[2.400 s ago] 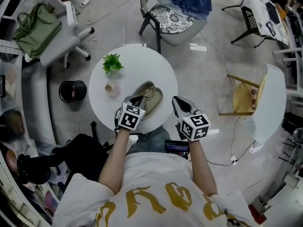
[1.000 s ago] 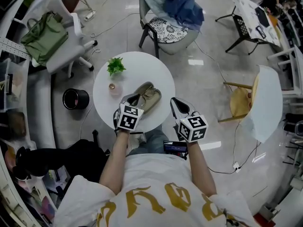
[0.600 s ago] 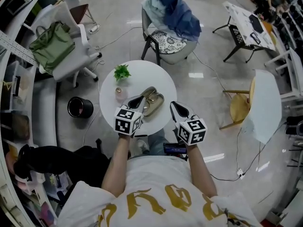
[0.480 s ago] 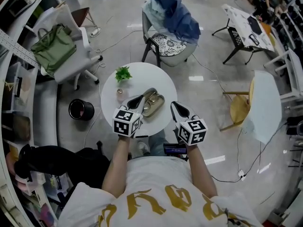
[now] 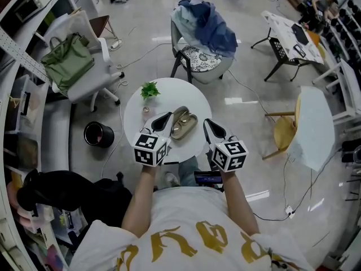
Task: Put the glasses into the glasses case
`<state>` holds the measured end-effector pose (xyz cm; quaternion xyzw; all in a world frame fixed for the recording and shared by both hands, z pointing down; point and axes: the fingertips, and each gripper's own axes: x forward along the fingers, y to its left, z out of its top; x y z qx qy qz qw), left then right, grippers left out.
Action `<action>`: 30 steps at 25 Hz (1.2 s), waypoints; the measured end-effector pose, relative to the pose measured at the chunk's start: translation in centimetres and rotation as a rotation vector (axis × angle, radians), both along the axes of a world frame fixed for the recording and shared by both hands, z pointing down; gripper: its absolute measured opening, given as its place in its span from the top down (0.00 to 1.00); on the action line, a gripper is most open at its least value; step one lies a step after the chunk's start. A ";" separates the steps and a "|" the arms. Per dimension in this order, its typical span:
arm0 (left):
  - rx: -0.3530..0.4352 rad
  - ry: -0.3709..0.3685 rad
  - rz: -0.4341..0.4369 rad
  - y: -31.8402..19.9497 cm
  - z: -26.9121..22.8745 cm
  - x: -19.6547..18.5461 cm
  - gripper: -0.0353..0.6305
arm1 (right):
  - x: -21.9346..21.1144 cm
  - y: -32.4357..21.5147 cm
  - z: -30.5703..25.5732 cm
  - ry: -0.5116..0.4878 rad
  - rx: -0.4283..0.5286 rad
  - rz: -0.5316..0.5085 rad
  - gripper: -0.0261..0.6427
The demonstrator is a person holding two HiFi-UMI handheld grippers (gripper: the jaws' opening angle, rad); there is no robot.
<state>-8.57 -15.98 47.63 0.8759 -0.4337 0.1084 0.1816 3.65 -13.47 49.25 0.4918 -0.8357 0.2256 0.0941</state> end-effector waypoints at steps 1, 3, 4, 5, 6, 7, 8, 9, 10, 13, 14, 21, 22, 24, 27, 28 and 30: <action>0.003 -0.007 0.000 0.1 0.0 -0.1 0.95 | -0.1 0.1 0.0 0.001 0.001 0.000 0.92; 0.009 -0.020 0.003 0.3 -0.1 -0.2 0.95 | -0.2 0.2 -0.1 0.003 0.003 -0.002 0.92; 0.010 -0.025 0.005 0.4 -0.1 -0.2 0.95 | -0.3 0.2 -0.1 0.004 0.004 -0.004 0.92; 0.011 -0.029 0.007 0.5 -0.1 -0.3 0.95 | -0.4 0.3 -0.1 0.005 0.004 -0.007 0.92; 0.010 -0.032 0.007 0.5 0.0 -0.3 0.95 | -0.5 0.4 -0.1 0.007 0.004 -0.012 0.92; 0.008 -0.034 0.006 0.6 0.0 -0.4 0.95 | -0.6 0.5 -0.1 0.008 0.004 -0.018 0.92; 0.007 -0.033 0.006 0.6 0.1 -0.3 0.95 | -0.7 0.6 -0.1 0.009 0.004 -0.025 0.92; 0.006 -0.032 0.007 0.7 0.1 -0.2 0.95 | -0.7 0.7 -0.1 0.009 0.004 -0.029 0.92; 0.005 -0.031 0.010 0.7 0.2 -0.1 0.95 | -0.7 0.7 -0.1 0.010 0.004 -0.030 0.92; 0.003 -0.033 0.022 0.8 0.3 0.3 0.95 | -0.5 0.7 -0.1 0.013 0.002 -0.025 0.92; 0.003 -0.034 0.024 0.8 0.3 0.4 0.95 | -0.4 0.7 -0.1 0.014 0.002 -0.023 0.92; 0.014 -0.034 0.021 0.4 0.1 0.6 0.95 | 0.1 0.6 0.1 0.009 -0.005 -0.019 0.92; 0.013 -0.034 0.024 0.4 0.2 0.7 0.95 | 0.1 0.6 0.1 0.002 -0.007 -0.018 0.92; 0.007 -0.033 0.026 0.4 0.3 0.7 0.95 | 0.0 0.6 -0.1 -0.016 -0.009 -0.017 0.92; 0.002 -0.033 0.033 0.5 0.5 0.8 0.95 | 0.0 0.5 -0.2 -0.018 -0.007 -0.017 0.92; 0.001 -0.034 0.037 0.5 0.6 0.9 0.95 | 0.1 0.5 -0.1 -0.017 -0.008 -0.017 0.92; 0.001 -0.036 0.043 0.5 0.8 1.0 0.95 | 0.2 0.5 0.0 -0.017 -0.009 -0.015 0.92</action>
